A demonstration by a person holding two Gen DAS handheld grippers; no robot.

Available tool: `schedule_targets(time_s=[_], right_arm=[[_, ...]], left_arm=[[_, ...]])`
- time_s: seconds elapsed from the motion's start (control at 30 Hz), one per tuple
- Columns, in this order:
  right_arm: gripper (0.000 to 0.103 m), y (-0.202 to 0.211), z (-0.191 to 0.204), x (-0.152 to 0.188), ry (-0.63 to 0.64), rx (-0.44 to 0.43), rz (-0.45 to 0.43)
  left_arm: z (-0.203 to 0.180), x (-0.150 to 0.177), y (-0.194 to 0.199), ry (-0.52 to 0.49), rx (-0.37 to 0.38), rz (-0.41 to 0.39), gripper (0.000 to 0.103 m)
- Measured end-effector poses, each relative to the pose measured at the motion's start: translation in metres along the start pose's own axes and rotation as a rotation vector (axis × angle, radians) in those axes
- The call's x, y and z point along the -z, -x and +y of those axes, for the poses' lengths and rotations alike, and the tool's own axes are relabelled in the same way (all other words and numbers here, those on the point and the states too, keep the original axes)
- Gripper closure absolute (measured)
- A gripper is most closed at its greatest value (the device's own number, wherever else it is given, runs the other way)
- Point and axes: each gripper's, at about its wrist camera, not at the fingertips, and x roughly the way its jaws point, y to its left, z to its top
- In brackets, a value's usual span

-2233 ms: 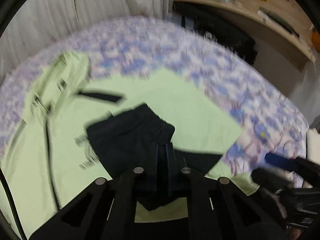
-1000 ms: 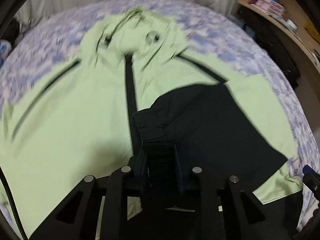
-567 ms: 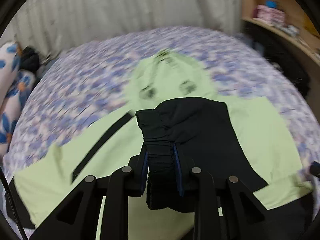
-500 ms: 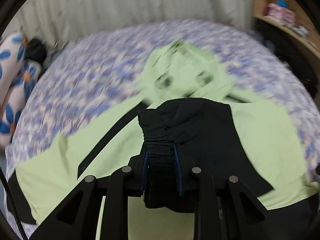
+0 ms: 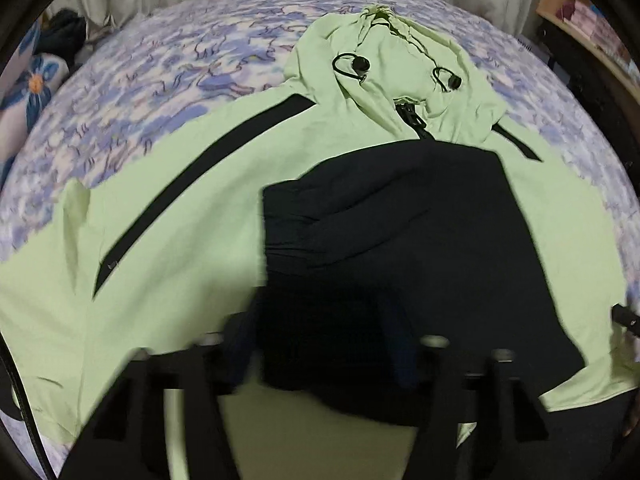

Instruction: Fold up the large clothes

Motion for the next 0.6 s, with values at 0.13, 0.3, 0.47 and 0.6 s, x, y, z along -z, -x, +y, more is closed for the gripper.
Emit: schedule_targets(time_s=[0.13, 0.3, 0.47, 0.6], right_arm=[[0.087, 0.022, -0.007, 0.002, -0.005, 0.047, -0.073], [0.085, 0.013, -0.017, 0.000, -0.019, 0.031, -0.002], [0.036, 0.046, -0.029, -0.033, -0.104, -0.112, -0.109], [0.033, 0.027, -0.049, -0.078, -0.202, -0.114, -0.123]], left_arm=[[-0.005, -0.001, 0.012, -0.020, 0.056, -0.029, 0.069], [-0.016, 0.007, 0.002, -0.077, 0.000, 0.017, 0.065], [-0.002, -0.006, 0.010, -0.001, 0.067, 0.035, 0.047], [0.011, -0.022, 0.004, 0.040, 0.033, 0.020, 0.043]])
